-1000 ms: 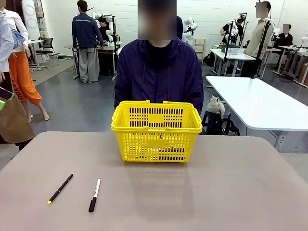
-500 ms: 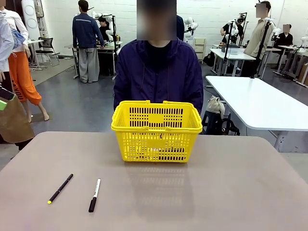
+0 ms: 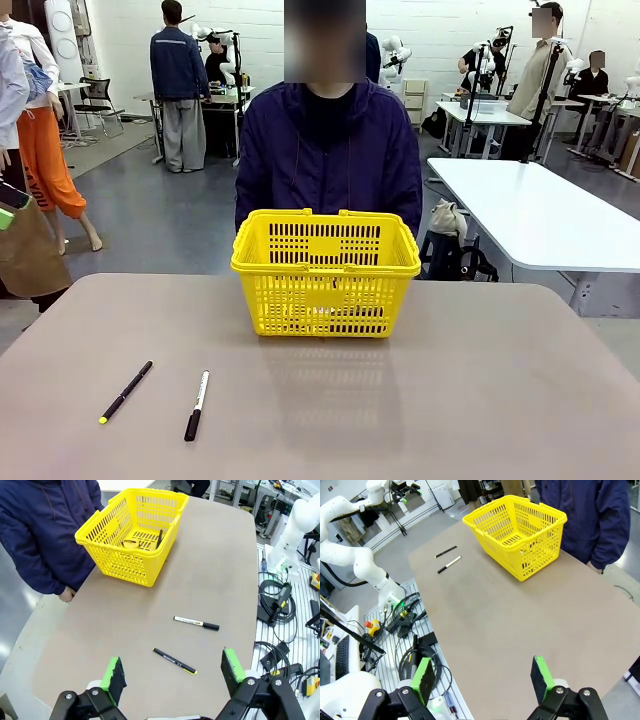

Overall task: Place the items the person wants into the basket.
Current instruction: Pick up the item the person points to and place it in the Market Basket.

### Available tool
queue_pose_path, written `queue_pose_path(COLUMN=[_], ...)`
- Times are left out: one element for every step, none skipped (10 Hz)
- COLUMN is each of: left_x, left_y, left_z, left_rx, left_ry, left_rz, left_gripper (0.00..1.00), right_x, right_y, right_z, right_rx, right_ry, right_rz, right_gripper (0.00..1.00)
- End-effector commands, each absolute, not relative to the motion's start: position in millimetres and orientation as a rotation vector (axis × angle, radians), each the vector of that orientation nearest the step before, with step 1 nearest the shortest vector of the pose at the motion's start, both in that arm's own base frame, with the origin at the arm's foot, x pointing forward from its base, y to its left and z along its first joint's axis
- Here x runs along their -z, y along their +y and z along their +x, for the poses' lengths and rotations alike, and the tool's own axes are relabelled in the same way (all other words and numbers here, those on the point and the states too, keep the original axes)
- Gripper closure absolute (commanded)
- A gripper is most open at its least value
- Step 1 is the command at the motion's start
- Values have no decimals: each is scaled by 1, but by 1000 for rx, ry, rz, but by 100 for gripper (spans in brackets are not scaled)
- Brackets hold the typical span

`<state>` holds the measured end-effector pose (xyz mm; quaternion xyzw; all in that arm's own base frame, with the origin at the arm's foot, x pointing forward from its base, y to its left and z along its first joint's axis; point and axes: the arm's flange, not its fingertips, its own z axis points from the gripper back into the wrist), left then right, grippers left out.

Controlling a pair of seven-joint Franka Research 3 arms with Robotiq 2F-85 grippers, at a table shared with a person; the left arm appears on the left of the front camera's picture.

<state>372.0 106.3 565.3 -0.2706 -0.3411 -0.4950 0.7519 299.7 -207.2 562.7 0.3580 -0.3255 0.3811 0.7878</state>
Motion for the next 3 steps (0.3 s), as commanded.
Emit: queue_pose_path(left_x=[-567, -567, -567], left_y=[106, 106, 106], left_z=[374, 374, 374], left_rx=[1071, 1071, 1071], left_ry=[-761, -761, -761], left_rz=[-606, -606, -606], left_gripper=[0, 0, 0], right_x=[-563, -563, -563], right_y=[-206, -206, -206], right_z=[301, 301, 301], right_rx=[-828, -828, -828], right_ry=[-731, -731, -731], right_rz=[791, 791, 791], right_gripper=[0, 0, 0])
